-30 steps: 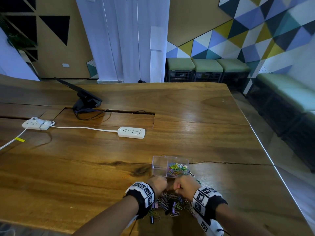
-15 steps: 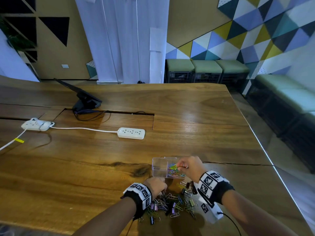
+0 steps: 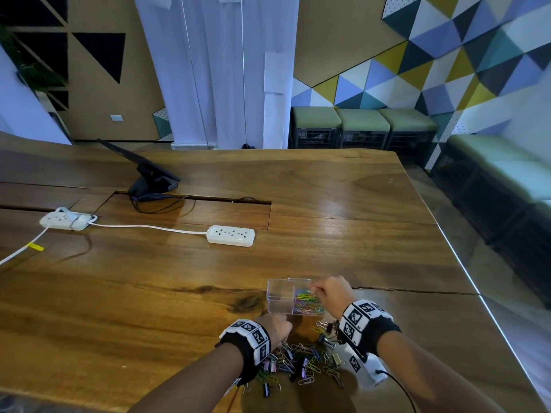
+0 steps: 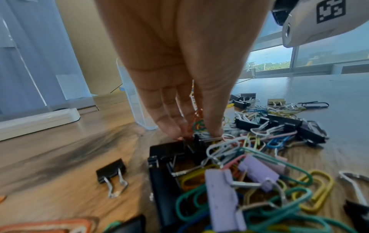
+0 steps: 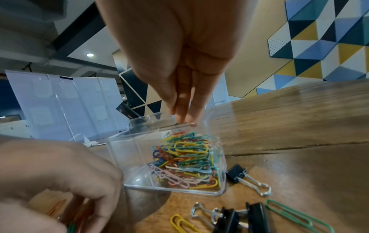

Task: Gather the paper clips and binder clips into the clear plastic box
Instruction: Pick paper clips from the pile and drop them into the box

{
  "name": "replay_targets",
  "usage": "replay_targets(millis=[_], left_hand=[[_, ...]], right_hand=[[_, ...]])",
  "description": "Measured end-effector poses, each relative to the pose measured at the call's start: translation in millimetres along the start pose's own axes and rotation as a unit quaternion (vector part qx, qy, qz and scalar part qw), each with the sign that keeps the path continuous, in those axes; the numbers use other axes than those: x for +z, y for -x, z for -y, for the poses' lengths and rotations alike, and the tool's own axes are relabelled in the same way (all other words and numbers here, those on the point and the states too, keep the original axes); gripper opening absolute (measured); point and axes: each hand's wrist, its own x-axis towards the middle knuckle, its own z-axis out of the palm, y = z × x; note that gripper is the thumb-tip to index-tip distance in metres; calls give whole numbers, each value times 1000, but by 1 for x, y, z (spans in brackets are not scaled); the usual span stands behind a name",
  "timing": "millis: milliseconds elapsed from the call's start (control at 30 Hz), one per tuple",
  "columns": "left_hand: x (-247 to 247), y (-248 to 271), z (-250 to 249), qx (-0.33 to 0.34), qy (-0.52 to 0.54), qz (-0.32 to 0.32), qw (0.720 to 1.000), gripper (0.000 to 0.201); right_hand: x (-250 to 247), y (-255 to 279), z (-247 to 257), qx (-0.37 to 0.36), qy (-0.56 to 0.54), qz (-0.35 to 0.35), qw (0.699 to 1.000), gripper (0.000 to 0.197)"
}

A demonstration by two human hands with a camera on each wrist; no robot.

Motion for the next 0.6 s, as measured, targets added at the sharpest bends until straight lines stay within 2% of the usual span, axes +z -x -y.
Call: replay_targets(millis=[67,133,333,467,600], left_hand=[[-8,4,-1,33,-35,6,999,20],[-9,4,0,28,-19,-2,999,17],[-17,8,-4,13,24,12,1000,24],[-17,10,-5,25,15,4,1000,23],[-18,14,-7,15,21,-1,1000,22]], right_hand=[[1,1,-4,2,4,-21,1000,27],[4,3,-9,6,4,-27,1000,26],[12,9,-17,1,100,30,995,25],[12,12,-13,-21,153,56,986,37],[16,16,-13,-36,98,27,994,40]])
